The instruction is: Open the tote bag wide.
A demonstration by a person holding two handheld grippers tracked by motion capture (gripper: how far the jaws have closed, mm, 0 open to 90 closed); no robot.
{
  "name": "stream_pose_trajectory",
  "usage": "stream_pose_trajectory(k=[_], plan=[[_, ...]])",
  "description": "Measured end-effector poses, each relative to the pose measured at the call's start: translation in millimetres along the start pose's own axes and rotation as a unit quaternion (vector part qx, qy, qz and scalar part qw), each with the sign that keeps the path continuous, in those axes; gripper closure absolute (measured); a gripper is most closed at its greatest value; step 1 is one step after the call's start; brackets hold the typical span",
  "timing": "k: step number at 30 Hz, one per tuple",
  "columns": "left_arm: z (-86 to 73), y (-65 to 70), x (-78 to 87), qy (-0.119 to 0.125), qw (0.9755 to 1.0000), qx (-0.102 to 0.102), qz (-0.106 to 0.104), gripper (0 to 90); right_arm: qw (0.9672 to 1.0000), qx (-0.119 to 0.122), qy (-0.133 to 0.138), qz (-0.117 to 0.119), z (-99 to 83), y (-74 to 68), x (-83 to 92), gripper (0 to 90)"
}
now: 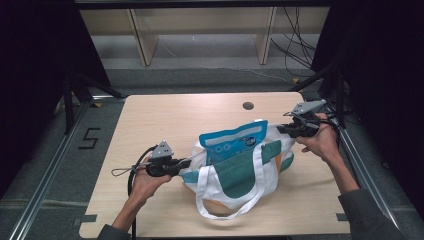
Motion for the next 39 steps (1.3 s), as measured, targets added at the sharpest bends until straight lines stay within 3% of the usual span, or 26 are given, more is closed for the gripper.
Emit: stream_pose_trajectory(k=[2, 3, 5, 8, 10, 11, 13, 16, 17, 18, 19, 20, 21, 25, 26, 29, 30, 32, 35, 36, 37, 38, 39], plan=[[-3.4, 0.7, -1.8, -0.004, 1.0, 0.004, 0.0, 85.8, 1.0, -0.003, -0.003, -0.005, -6.3, -0.7, -1.5, 88.3], [-7.0, 0.1, -3.3, -0.01, 0.9999, -0.008, -0.002, 85.7, 1.0, -0.004, -0.008, -0.002, -14.3, -2.3, -4.1, 88.3], [-8.8, -0.2, -4.7, -0.012, 0.9999, -0.008, -0.004, 85.7, 0.9999, -0.003, -0.011, -0.002, -18.8, -2.8, -5.5, 88.3], [-15.8, -0.9, -9.8, -0.021, 0.9997, -0.002, 0.007, 85.6, 0.9997, -0.003, -0.026, -0.002, -38.6, -8.0, -14.6, 88.3], [-22.2, -0.7, -12.6, -0.039, 0.999, -0.02, 0.004, 85.6, 0.9997, -0.001, -0.026, -0.003, -41.7, -8.6, -16.0, 88.3], [-24.5, 1.0, -16.5, -0.035, 0.9993, -0.008, 0.005, 85.6, 0.9997, -0.003, -0.024, -0.003, -44.0, -8.7, -17.1, 88.3], [-34.0, 1.8, -22.6, -0.053, 0.9986, -0.009, 0.0, 85.6, 0.9994, -0.016, -0.029, 0.002, -51.2, -11.2, -20.0, 88.3], [-37.4, 2.9, -25.6, -0.053, 0.9986, -0.001, 0.0, 85.6, 0.9993, -0.009, -0.035, -0.004, -55.9, -11.3, -23.9, 88.4], [-43.3, 4.2, -26.7, -0.063, 0.998, 0.0, 0.002, 85.6, 0.9991, -0.007, -0.041, -0.006, -60.9, -13.2, -27.5, 88.4], [-43.3, 4.2, -26.7, -0.063, 0.998, 0.0, 0.002, 85.7, 0.9991, -0.007, -0.041, -0.006, -60.9, -13.2, -27.5, 88.4], [-45.9, 4.6, -26.7, -0.07, 0.9975, -0.015, 0.0, 85.7, 0.999, -0.003, -0.045, -0.004, -64.0, -13.5, -30.1, 88.4], [-47.8, 6.2, -27.6, -0.071, 0.9975, -0.008, 0.002, 85.8, 0.9989, -0.008, -0.046, -0.002, -66.7, -13.7, -32.3, 88.4], [-48.2, 5.5, -27.9, -0.072, 0.9972, -0.016, 0.001, 85.8, 0.9987, -0.016, -0.049, 0.0, -69.2, -14.8, -33.9, 88.4], [-50.5, 7.0, -29.6, -0.074, 0.9972, -0.005, 0.004, 85.9, 0.9979, -0.008, -0.063, 0.002, -84.5, -18.6, -43.1, 88.5], [-48.5, 5.9, -30.2, -0.075, 0.997, -0.016, 0.009, 85.9, 0.9976, -0.018, -0.066, 0.01, -91.8, -22.6, -46.7, 88.4], [-48.3, 7.2, -29.7, -0.078, 0.9969, 0.001, 0.008, 85.7, 0.9979, -0.02, -0.061, 0.009, -92.5, -21.9, -45.5, 88.4], [-47.8, 5.8, -28.6, -0.08, 0.9968, -0.008, 0.005, 85.7, 0.9974, -0.031, -0.065, 0.011, -91.2, -22.8, -43.9, 88.3], [-47.6, 6.8, -28.3, -0.078, 0.9969, 0.007, 0.007, 85.3, 0.9974, -0.039, -0.06, 0.006, -82.6, -19.4, -37.1, 86.7], [-46.7, 5.4, -26.9, -0.079, 0.9968, 0.007, 0.005, 85.0, 0.9976, -0.068, -0.008, -0.01, -55.8, -16.6, -15.0, 78.1], [-45.7, 6.4, -27.0, -0.076, 0.9968, 0.022, 0.009, 84.6, 0.9977, -0.067, -0.007, -0.009, -48.2, -16.6, -4.3, 75.7], [-44.8, 5.2, -26.3, -0.079, 0.9968, 0.011, 0.007, 84.2, 0.9986, -0.052, 0.011, -0.006, -36.8, -15.9, 6.6, 73.3], [-42.9, 6.5, -28.4, -0.068, 0.9975, 0.019, 0.009, 83.7, 0.9982, -0.052, 0.028, -0.005, -27.8, -18.4, 15.9, 70.9], [-43.6, 5.3, -26.9, -0.076, 0.997, 0.01, 0.008, 83.6, 0.9978, -0.052, 0.04, 0.001, -21.7, -21.3, 22.2, 69.2]])
Point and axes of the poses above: each handheld gripper's, and its own axes: x roughly backward along the jaws, z roughly out of its top, y roughly to its right, the point moved 9 cm from there along -x, roughly forward along the jaws, and after that the axes turned 6 degrees about y, right-handed, at the moved point
